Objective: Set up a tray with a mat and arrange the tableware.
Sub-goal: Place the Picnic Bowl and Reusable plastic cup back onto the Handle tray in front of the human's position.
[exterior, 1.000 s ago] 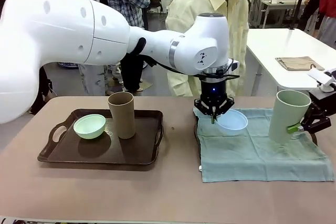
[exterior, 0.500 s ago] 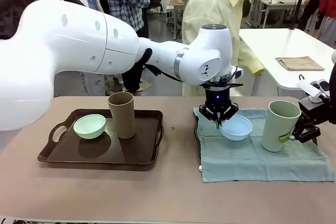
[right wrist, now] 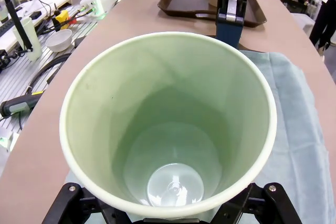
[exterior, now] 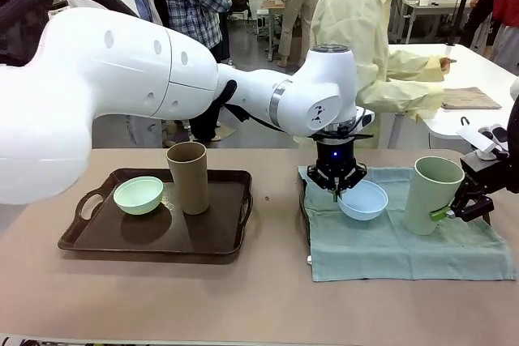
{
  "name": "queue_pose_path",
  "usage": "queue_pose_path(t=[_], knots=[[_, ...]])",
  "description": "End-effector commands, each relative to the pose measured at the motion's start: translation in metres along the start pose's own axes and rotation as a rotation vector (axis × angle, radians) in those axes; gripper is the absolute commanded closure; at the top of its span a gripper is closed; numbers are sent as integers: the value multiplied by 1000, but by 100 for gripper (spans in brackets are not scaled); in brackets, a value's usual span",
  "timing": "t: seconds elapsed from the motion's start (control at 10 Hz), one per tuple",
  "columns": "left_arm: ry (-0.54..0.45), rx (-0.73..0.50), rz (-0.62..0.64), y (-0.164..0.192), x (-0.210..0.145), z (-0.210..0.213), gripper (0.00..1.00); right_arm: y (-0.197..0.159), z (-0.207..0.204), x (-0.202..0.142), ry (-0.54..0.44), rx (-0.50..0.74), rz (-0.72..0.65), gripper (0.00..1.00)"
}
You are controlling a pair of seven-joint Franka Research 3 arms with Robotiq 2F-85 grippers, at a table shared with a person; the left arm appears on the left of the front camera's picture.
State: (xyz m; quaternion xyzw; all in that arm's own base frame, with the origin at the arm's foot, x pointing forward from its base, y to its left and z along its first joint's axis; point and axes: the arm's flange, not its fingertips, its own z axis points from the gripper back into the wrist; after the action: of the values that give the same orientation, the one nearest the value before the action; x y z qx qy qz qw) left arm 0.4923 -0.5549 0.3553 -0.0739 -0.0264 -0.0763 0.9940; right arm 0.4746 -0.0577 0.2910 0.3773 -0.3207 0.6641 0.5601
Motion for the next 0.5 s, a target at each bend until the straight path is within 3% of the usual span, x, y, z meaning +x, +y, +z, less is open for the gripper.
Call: queue_pose_path(t=[0.0,0.1,0.2,0.3,0.4], knots=[[26,15,-4,-1,4,0,96,-7,-2,-6,0,-32,17,17],[40,17,8,-1,4,0,54,-6,-2,-6,-2,-26,19,0],[41,20,9,-1,3,1,37,-6,-1,-5,-2,-25,10,0],[60,31,13,2,3,4,0,-5,3,-3,36,-38,-9,0],[73,29,7,7,0,9,0,-1,3,0,131,-26,-48,0]])
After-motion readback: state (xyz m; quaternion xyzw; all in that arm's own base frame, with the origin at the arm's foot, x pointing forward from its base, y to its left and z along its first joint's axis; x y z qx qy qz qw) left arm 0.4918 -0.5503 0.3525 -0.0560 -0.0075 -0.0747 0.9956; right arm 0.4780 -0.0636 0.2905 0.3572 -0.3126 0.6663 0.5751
